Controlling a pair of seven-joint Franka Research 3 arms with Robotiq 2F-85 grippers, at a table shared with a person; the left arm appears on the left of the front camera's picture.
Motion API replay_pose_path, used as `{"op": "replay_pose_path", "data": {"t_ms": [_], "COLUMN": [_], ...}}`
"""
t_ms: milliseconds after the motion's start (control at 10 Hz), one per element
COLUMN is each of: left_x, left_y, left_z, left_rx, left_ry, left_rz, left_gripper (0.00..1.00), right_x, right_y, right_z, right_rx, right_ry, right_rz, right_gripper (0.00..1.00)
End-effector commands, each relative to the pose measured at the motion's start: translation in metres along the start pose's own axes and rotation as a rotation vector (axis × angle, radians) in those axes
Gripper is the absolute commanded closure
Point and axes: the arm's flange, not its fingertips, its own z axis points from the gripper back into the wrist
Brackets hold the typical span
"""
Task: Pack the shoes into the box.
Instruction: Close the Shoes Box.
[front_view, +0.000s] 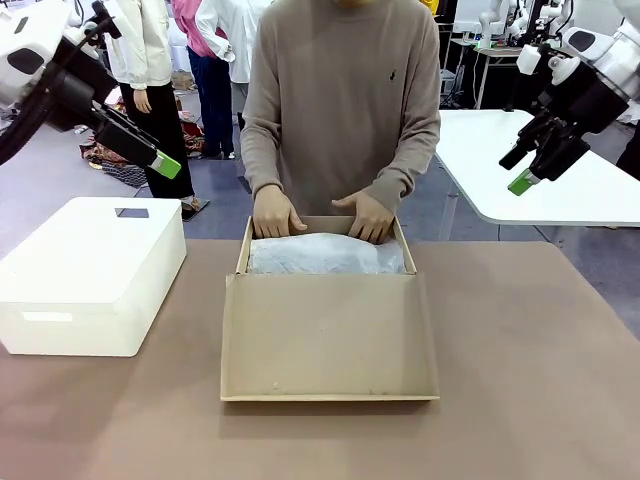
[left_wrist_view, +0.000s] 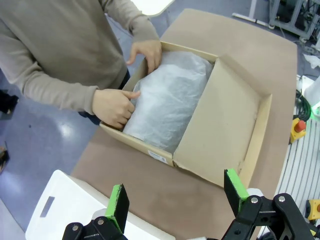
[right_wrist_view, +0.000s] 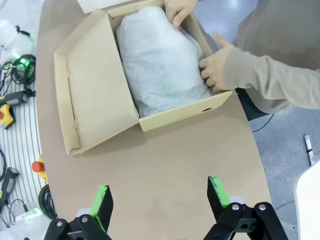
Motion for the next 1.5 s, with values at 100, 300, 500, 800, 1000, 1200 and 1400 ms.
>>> {"op": "replay_pose_path", "data": {"t_ms": [100, 300, 500, 800, 1000, 1200, 1400], "left_x": [0.0, 0.0, 0.0, 0.0, 0.0, 0.0, 0.0], "left_y": [0.0, 0.0, 0.0, 0.0, 0.0, 0.0, 0.0], "left_z": [0.0, 0.0, 0.0, 0.0, 0.0, 0.0, 0.0], "left_rx": [-0.017, -0.017, -0.017, -0.017, -0.017, -0.017, -0.017], "left_ry": [-0.011, -0.011, -0.011, -0.011, -0.011, -0.011, -0.011], "left_rz": [-0.003, -0.003, -0.003, -0.003, -0.003, -0.003, -0.003], "left_gripper": [0.0, 0.0, 0.0, 0.0, 0.0, 0.0, 0.0], "right_x": [0.001, 0.0, 0.0, -0.002, -0.006, -0.008, -0.012], "right_y": [-0.001, 0.0, -0.003, -0.013, -0.022, -0.029, -0.03], "right_z": [0.0, 0.0, 0.003, 0.003, -0.001, -0.005, -0.017], "right_rx": [-0.01, 0.0, 0.01, 0.03, 0.046, 0.034, -0.015], "right_ry": [-0.005, 0.0, -0.013, 0.02, 0.025, 0.039, 0.058], "right_rz": [0.001, 0.0, 0.012, 0.034, 0.028, 0.036, 0.073], "right_gripper": [0.0, 0.0, 0.36, 0.96, 1.0, 1.0, 1.0]}}
